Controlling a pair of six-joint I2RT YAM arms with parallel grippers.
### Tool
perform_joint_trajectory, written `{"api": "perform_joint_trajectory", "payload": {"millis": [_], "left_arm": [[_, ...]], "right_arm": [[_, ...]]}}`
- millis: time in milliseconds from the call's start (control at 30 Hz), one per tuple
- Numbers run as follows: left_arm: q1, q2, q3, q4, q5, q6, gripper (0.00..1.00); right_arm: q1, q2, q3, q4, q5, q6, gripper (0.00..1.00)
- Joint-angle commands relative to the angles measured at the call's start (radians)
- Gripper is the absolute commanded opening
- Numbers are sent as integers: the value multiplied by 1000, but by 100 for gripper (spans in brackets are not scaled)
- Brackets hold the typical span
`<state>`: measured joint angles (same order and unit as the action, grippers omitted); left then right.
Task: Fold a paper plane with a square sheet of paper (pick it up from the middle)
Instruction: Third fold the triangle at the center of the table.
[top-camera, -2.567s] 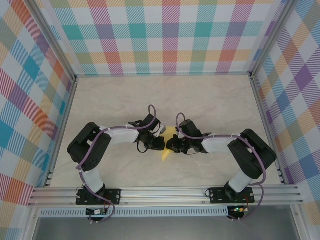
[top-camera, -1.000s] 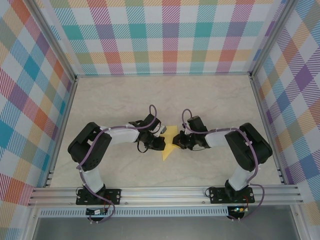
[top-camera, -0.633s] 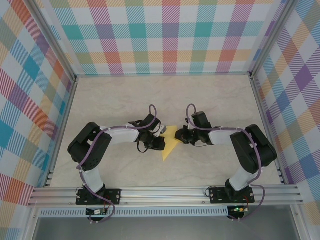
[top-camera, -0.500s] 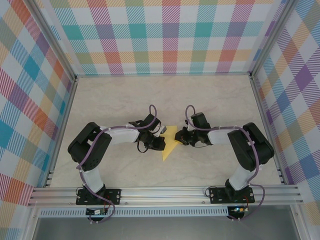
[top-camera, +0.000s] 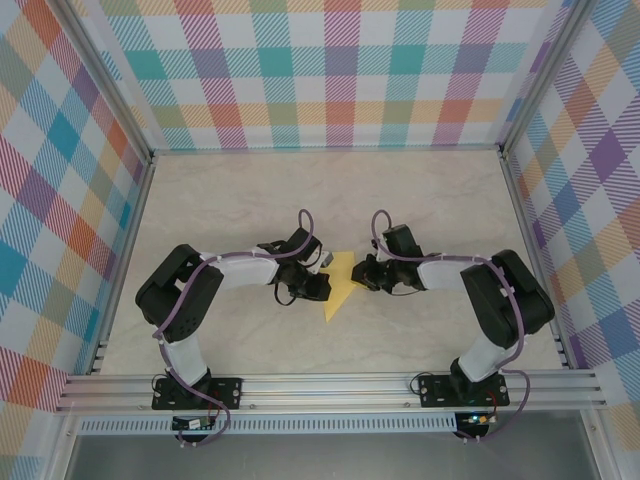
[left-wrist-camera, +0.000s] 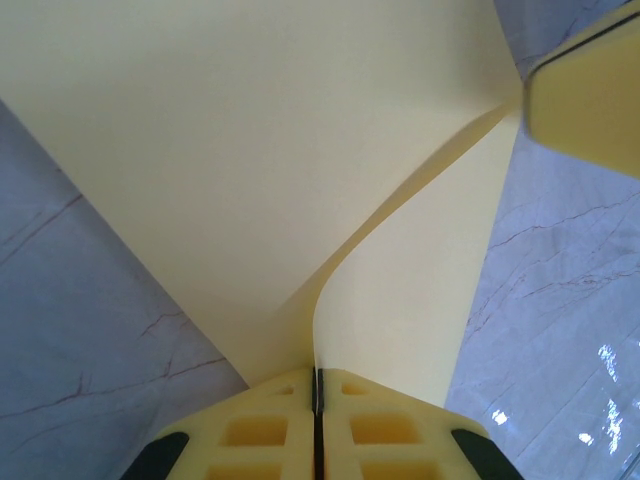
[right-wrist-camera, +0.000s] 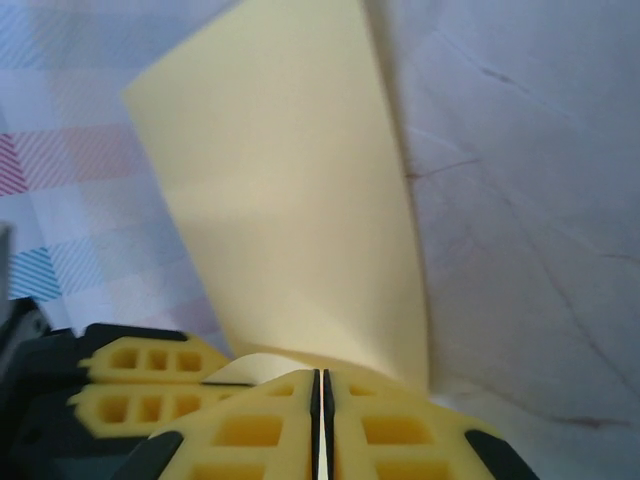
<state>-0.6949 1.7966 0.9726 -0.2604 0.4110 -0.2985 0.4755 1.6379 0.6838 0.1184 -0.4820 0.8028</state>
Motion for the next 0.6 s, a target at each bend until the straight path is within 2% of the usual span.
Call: {"api": "perform_joint_trajectory", "payload": {"millis": [0, 367, 500, 567], "left_arm": [[5, 33, -3, -51, -19, 12, 8], [5, 35, 4, -54, -18, 12, 9], [5, 35, 4, -56, -20, 13, 9], [5, 32, 5, -56, -20, 14, 9]], "right_arm": [[6, -26, 14, 5, -55, -10, 11], [44, 71, 36, 57, -148, -6, 11], [54, 109, 56, 42, -135, -14, 11], [57, 115, 64, -4, -88, -33, 10]]}}
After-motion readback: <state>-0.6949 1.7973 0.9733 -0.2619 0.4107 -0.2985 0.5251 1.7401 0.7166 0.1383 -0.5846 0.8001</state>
